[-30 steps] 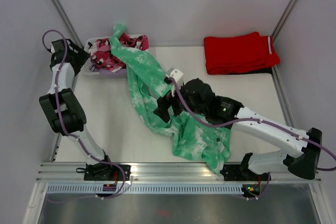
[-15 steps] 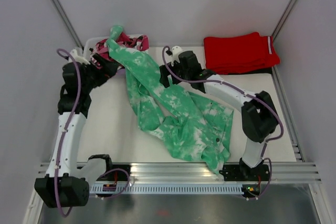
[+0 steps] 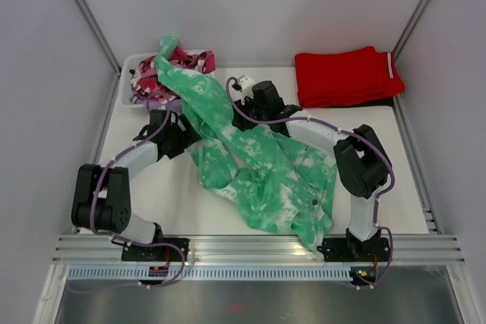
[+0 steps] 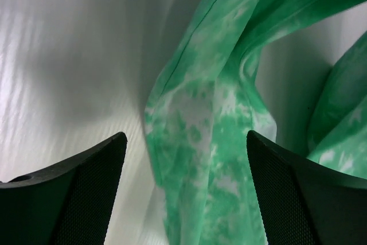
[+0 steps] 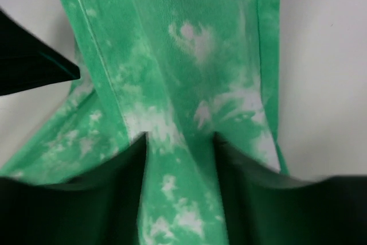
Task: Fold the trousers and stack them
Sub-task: Move the trousers to the center of the board
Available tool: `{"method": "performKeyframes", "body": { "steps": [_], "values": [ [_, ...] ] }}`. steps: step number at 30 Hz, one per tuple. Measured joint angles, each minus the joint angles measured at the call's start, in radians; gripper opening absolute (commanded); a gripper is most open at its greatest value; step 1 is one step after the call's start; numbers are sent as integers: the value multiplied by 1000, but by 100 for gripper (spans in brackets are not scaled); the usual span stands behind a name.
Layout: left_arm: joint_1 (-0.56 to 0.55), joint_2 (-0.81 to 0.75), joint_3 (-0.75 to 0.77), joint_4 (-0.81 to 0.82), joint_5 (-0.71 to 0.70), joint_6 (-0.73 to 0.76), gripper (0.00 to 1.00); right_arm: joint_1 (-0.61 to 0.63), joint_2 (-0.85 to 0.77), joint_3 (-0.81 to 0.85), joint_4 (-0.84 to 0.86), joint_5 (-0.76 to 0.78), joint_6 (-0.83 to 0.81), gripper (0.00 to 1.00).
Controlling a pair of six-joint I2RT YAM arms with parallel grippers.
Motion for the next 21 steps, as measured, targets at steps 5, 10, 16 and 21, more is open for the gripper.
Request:
{"method": "performKeyframes", "body": {
  "steps": [5,10,16,21],
  "values": [
    [-42,188,93,79,-37,2,64,-1,15,-1,-4,6,-37,0],
    [-39,272,141,112,-63,15,2,-1,-28,-49,14,-23,-41,0],
    [-39,245,191,113,-70,56,2,0,-250,-198,59,-122,11,0],
    [-48,-76,183,18,-124,64,2,39,-426,-271,98,-186,45,0]
  ]
}}
